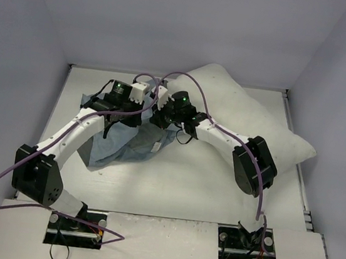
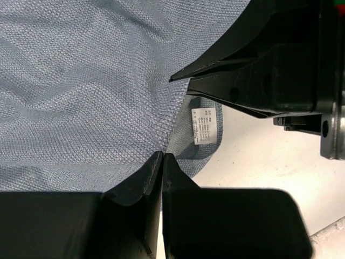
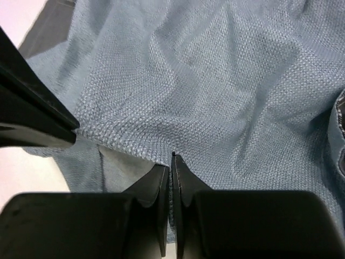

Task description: Put the pillow into the pillowcase

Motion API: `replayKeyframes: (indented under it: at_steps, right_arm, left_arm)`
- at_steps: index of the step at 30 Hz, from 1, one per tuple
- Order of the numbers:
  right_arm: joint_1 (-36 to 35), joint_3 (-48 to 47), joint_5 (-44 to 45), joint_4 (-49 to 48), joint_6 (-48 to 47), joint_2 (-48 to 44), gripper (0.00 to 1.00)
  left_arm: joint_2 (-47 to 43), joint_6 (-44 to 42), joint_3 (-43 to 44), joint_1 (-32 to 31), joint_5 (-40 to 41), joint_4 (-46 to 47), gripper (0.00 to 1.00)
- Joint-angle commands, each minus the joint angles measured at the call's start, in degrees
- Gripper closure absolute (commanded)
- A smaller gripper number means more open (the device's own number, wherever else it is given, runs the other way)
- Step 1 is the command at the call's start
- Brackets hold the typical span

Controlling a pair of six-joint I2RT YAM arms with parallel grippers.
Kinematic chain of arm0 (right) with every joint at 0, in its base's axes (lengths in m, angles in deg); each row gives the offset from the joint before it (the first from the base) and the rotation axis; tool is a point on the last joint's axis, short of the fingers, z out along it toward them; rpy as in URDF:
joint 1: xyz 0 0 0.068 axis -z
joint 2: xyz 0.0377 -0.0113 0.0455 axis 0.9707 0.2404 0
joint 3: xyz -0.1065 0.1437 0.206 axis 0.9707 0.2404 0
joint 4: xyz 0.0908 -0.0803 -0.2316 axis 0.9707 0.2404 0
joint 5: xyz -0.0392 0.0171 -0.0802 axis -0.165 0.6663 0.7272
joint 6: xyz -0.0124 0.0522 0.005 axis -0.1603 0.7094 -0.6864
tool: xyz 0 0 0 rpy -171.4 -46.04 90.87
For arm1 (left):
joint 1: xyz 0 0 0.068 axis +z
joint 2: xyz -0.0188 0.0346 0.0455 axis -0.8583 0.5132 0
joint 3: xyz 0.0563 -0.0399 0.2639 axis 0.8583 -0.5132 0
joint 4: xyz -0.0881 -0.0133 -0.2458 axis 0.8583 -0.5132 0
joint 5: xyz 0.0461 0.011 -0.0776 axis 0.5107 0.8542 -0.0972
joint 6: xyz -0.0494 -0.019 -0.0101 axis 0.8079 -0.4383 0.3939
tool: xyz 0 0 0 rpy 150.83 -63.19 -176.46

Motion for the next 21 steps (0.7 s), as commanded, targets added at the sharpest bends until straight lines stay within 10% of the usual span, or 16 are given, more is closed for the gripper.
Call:
replayKeyframes:
  at_steps: [1,3,8,21]
  right_arm:
    - [-0.28,-3.69,-1.74,-4.13,0.38,-1.72,1.00]
    - [-0.11,-3.87,-2.53,-4.13,0.99,-2.60,1.00]
    - [0.07,-4.30,-4.46,-4.05,1.96,-4.71,1.00]
    - [0.16,-5.18,-7.37,-3.78,4.86,-7.08,1.00]
  left_arm:
    - [-3.41,-0.05,0.18,0.60,-1.55,2.01,1.00]
    - [-3.84,-0.76,-0.09,0.60,-1.28,2.01,1.00]
    - [-5.43,-2.86,-1.14,0.60,-1.54,2.18,0.20]
    - [-2.53,-4.10,-5.44,-0.19,1.79,10.43,0.20]
